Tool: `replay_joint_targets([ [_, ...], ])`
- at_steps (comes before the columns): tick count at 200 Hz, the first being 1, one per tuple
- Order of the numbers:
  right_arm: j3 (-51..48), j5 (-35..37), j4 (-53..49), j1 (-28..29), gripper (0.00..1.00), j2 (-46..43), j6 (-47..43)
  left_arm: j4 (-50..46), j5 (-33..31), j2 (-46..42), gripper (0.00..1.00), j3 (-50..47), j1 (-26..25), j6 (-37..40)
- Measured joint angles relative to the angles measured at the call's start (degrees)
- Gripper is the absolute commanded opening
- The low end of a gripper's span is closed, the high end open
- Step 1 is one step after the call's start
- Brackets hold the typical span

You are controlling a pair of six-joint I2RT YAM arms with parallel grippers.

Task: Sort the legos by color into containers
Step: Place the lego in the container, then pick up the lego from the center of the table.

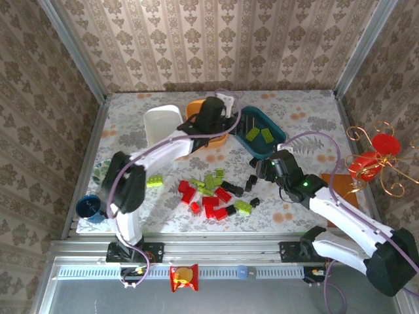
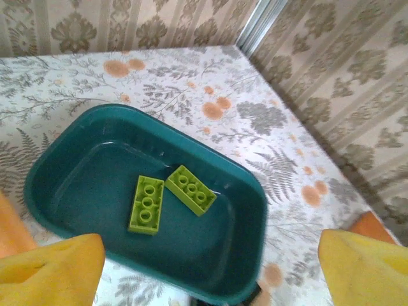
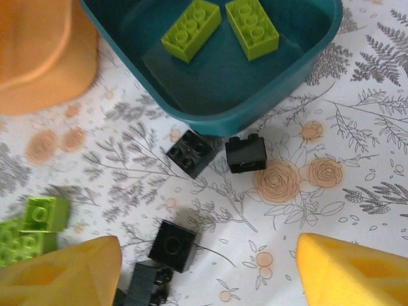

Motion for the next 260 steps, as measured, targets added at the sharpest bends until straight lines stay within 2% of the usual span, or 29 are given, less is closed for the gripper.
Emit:
replay_joint_targets([
  [19, 0.7, -0.3, 0.0, -0.5, 0.65, 5.3, -0.1, 3.8, -0.4, -8.4, 0.92, -9.2, 0.0, -0.7],
  [27, 1.5, -0.3, 0.0, -0.9, 0.65, 8.0, -0.1, 4.9, -0.7, -11.5, 0.97, -13.1, 0.0, -1.1],
  [37, 2.6, -0.4, 0.1, -1.6, 0.64, 11.3, -0.1, 5.9, -1.2, -14.5, 0.99, -17.4, -0.1, -1.4],
  [60, 3.5, -1.0, 2.0, -4.5, 0.60, 16.5, -0.1, 6.2, -2.9, -20.1, 1.00, -26.9, -0.3, -2.0],
  [92, 4.1, -3.2, 4.8, -9.6, 0.67, 21.3, -1.2, 5.2, -5.4, -27.8, 1.00, -37.1, -1.2, -2.0],
  [119, 6.1, -4.8, 7.6, -10.5, 0.65, 25.8, -2.5, 5.3, -7.6, -34.6, 1.00, -42.8, -1.6, -2.2],
  [164, 7.9, -6.1, 10.6, -11.3, 0.58, 29.8, -3.8, 5.0, -10.1, -41.7, 1.00, -48.2, -1.9, -2.8],
  [225, 9.1, -6.0, 11.7, -11.6, 0.53, 33.2, -4.9, 4.4, -11.5, -43.4, 1.00, -48.7, -1.9, -3.2],
  [260, 10.3, -6.0, 11.7, -11.6, 0.45, 34.6, -5.1, 3.8, -12.0, -43.7, 1.00, -48.8, -1.9, -3.3],
])
